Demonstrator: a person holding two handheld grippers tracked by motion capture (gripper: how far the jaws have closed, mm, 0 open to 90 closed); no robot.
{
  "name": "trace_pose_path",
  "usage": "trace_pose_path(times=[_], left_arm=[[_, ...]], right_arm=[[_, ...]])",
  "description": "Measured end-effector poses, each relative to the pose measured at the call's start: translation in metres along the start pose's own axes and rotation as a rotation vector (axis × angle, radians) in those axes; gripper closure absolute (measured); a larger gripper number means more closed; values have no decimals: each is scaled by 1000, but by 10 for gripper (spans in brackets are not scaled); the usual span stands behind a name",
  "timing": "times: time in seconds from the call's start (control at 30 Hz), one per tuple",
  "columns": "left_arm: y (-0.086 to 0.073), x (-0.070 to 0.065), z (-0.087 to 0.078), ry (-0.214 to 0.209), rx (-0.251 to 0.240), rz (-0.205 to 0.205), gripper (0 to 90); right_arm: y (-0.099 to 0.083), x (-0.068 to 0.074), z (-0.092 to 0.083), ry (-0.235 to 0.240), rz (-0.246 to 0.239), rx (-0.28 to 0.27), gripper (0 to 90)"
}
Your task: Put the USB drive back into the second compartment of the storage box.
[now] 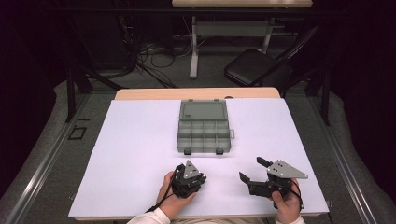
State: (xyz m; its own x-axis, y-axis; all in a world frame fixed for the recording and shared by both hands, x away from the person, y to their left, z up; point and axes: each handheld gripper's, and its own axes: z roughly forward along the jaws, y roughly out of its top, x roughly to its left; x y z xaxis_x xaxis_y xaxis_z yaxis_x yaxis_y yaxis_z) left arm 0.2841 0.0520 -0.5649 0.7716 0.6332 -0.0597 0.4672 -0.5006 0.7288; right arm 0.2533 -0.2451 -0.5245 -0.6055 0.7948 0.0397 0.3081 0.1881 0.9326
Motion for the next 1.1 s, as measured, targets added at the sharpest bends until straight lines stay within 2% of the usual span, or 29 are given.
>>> trace_pose_path(times=[0.43,0.87,1.1], left_arm=[[1,1,-3,-3,-17,-11,793],[3,6,-11,-6,-69,-44,793],[3,9,-14,-4,-86,-49,793]], right_arm=[[0,0,0,0,-1,0,140],[0,0,0,0,0,0,139],[0,0,0,0,0,-1,139]])
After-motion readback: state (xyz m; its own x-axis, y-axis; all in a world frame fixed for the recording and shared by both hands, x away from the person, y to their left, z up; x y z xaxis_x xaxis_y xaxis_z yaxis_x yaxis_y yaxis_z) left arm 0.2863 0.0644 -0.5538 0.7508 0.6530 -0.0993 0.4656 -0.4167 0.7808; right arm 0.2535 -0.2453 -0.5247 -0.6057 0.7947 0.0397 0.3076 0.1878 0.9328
